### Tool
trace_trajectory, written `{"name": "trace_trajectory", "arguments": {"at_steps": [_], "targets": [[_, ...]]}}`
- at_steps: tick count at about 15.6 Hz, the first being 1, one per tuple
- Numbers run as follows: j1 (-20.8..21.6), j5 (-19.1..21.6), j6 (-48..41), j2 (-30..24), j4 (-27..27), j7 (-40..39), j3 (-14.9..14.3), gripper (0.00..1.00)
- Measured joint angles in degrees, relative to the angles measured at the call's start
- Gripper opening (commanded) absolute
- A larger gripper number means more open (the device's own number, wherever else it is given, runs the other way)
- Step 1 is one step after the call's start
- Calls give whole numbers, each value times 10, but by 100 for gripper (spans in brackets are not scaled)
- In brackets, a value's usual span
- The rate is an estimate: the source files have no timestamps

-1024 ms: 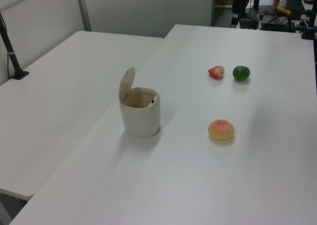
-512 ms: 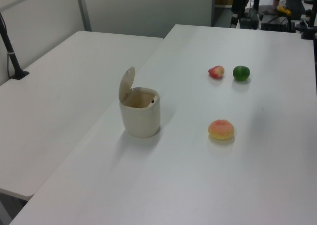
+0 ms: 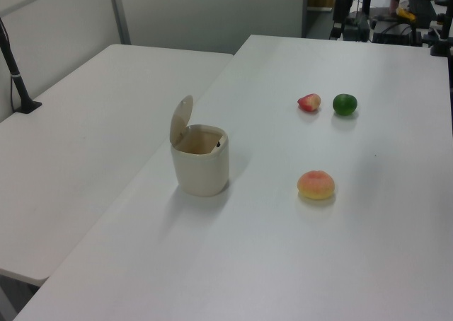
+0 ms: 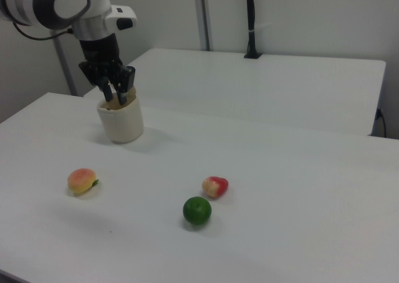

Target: Close garbage bin

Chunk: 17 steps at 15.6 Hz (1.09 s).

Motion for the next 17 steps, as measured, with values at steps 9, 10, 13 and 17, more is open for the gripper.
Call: {"name": "trace_trajectory", "arguments": {"at_steps": [9,10,13,17], "targets": [[1,3,12,5,-1,-4,3,0],[2,3,25,8,-1,-4,4,0],[9,4,57,16,-1,-4,7,0],[33,10,117,25,5,-2,7,0]]}}
